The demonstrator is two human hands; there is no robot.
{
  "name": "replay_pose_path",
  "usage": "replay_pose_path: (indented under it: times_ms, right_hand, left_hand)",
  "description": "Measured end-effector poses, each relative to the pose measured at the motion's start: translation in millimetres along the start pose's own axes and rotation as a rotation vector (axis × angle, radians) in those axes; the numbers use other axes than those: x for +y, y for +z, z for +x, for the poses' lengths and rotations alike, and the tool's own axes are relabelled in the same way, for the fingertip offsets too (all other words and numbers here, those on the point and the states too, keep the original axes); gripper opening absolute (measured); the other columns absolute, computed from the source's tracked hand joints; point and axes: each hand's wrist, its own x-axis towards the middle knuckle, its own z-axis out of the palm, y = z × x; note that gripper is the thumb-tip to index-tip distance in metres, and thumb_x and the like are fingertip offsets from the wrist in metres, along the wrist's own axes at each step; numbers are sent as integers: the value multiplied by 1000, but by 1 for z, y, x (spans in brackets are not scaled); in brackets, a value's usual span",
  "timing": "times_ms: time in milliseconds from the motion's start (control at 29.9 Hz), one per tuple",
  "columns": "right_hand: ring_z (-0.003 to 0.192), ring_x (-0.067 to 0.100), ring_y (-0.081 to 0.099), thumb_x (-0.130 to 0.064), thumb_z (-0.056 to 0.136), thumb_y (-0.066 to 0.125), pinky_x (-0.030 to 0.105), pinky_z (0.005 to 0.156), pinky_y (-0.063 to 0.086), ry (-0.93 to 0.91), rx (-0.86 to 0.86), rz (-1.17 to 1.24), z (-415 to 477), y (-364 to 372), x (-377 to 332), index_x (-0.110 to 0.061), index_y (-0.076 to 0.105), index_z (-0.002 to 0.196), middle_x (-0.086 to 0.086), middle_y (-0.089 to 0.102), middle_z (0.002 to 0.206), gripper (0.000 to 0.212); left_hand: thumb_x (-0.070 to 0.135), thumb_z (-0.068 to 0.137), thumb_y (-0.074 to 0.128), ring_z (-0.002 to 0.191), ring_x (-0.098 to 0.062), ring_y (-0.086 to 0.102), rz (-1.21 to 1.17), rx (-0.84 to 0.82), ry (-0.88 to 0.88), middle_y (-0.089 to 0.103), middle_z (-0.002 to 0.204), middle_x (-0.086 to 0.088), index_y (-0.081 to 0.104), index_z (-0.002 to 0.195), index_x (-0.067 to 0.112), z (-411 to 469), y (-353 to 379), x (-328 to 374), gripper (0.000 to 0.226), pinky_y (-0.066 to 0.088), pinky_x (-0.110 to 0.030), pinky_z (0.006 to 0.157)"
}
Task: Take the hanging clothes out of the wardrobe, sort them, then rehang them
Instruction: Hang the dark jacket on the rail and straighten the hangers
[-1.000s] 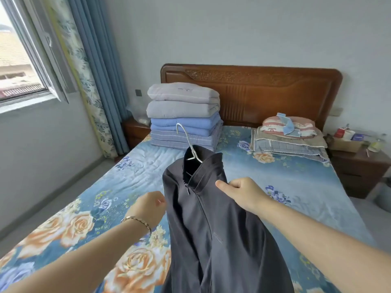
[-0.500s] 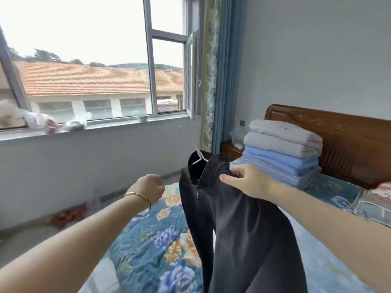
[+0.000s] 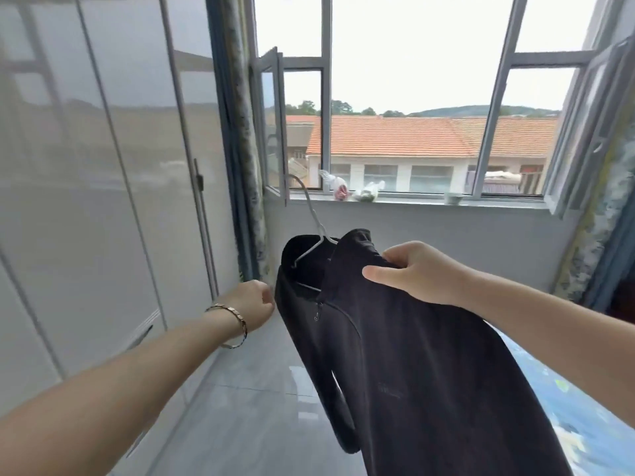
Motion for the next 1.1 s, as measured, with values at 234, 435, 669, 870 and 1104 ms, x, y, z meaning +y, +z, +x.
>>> replay_pose_path:
  times_ms: [234, 435, 669, 870, 1104]
  right_hand:
    - [43, 8, 24, -43, 85, 61, 20, 46, 21, -214, -154, 58, 34, 74, -104, -12, 38, 65, -1, 27, 57, 43]
    - [50, 11, 33, -41, 84, 62, 20, 48, 27, -393, -372, 168, 54, 166, -192, -14, 42, 61, 0, 36, 58, 41]
    - [50, 14, 33, -33, 88, 60, 26, 51, 25, -601, -540, 198, 80, 241, -290, -14, 37, 58, -2, 36, 54, 42]
    - [54, 17, 31, -32, 88, 58, 27, 51, 24, -753, -684, 216, 85, 289, -366, -12, 38, 66, 3, 35, 60, 35]
    - [52, 16, 32, -26, 89, 56, 26, 50, 25, -783, -749, 149, 74, 332, -444, -10, 39, 69, 1, 35, 59, 32]
  left_hand:
    - [11, 86, 43, 59, -17, 62, -111, 73, -327, 65, 70, -2, 53, 72, 19, -70, -69, -129, 19, 50, -26, 68]
    - [15, 82, 43, 87, -28, 67, -42, 194, -606, 62, 78, -2, 46, 63, 23, -161, -114, -228, 21, 52, -33, 77]
    - [15, 83, 44, 74, -20, 59, 3, 395, -953, 60, 75, 4, 53, 70, 26, -254, -148, -281, 20, 45, -23, 64]
    - [13, 87, 41, 79, -20, 63, 46, 580, -1190, 61, 75, 5, 51, 68, 26, -317, -171, -296, 24, 49, -25, 66]
    - [9, 87, 37, 82, -25, 65, 64, 651, -1312, 64, 83, -1, 52, 72, 21, -369, -202, -315, 24, 51, -29, 72]
